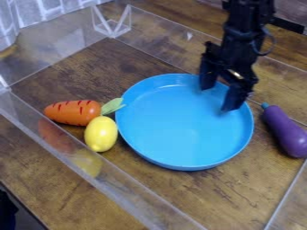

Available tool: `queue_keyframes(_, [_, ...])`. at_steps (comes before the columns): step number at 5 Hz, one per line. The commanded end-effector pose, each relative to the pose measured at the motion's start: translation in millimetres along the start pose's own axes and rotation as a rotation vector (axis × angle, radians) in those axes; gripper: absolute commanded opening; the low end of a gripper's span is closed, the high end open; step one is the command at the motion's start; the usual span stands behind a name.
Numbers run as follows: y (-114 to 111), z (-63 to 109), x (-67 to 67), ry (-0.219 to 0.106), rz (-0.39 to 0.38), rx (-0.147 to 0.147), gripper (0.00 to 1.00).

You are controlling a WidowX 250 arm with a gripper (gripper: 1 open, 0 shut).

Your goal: Remove the purple eggplant from the blue tray and put it on the table

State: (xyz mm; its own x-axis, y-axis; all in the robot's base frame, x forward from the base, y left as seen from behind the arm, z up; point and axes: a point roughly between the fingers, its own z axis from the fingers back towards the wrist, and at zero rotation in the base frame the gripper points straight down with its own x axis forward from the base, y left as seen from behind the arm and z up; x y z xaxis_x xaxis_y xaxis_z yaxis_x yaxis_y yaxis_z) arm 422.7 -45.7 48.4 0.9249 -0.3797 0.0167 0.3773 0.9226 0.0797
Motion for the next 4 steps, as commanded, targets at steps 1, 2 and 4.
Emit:
queue_keyframes(1, [-12.3, 37.8, 18.1, -0.095, 0.0, 0.031, 1.0])
queue_keyframes(2, [-14.4, 38.0, 23.0, -0.096, 0.033, 0.035, 1.0])
queue_keyframes(4, [-10.9, 30.8, 21.7, -0.079, 0.098, 0.025, 1.0])
